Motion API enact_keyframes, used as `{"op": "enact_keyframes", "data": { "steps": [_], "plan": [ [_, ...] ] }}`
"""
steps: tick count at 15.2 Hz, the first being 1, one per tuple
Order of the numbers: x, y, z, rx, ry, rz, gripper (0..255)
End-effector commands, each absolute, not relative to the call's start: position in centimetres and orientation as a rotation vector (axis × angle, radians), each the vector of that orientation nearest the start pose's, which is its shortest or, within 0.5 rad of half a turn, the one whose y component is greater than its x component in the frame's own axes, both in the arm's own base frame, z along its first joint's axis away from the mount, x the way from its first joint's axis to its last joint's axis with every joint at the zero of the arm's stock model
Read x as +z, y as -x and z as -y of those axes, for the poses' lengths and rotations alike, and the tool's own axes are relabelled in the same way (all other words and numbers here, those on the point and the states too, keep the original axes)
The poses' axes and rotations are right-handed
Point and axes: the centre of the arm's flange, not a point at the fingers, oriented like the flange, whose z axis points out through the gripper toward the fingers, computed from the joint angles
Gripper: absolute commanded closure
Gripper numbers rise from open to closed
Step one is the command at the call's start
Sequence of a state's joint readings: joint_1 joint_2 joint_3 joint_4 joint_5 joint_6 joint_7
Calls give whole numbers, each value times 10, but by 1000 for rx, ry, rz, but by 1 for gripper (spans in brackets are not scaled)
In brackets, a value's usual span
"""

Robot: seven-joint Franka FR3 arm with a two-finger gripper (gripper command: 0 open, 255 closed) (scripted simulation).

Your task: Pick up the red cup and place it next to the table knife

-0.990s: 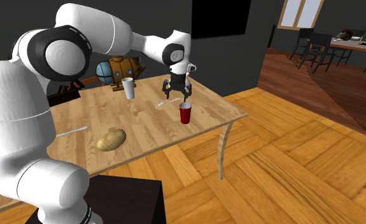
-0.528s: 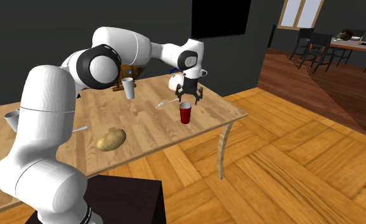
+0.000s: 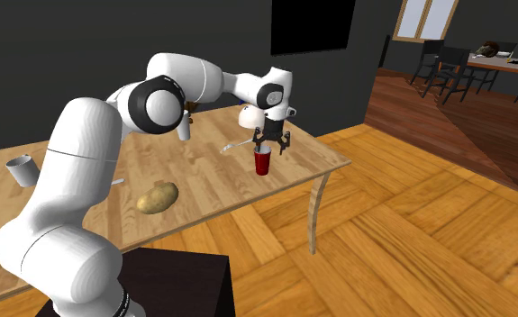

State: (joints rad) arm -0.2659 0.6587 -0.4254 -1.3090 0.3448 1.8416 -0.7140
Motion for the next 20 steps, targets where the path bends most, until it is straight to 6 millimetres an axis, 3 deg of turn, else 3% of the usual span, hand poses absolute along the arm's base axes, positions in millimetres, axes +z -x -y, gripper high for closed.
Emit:
{"op": "enact_keyframes", "data": {
  "steps": [1, 9, 10, 20],
  "plan": [
    [357, -611, 380, 10, 3043, -16, 0],
    [357, -611, 380, 10, 3043, -16, 0],
    [357, -611, 380, 10, 3043, -16, 255],
    [363, -611, 380, 11, 3043, -16, 255]
  ]
}}
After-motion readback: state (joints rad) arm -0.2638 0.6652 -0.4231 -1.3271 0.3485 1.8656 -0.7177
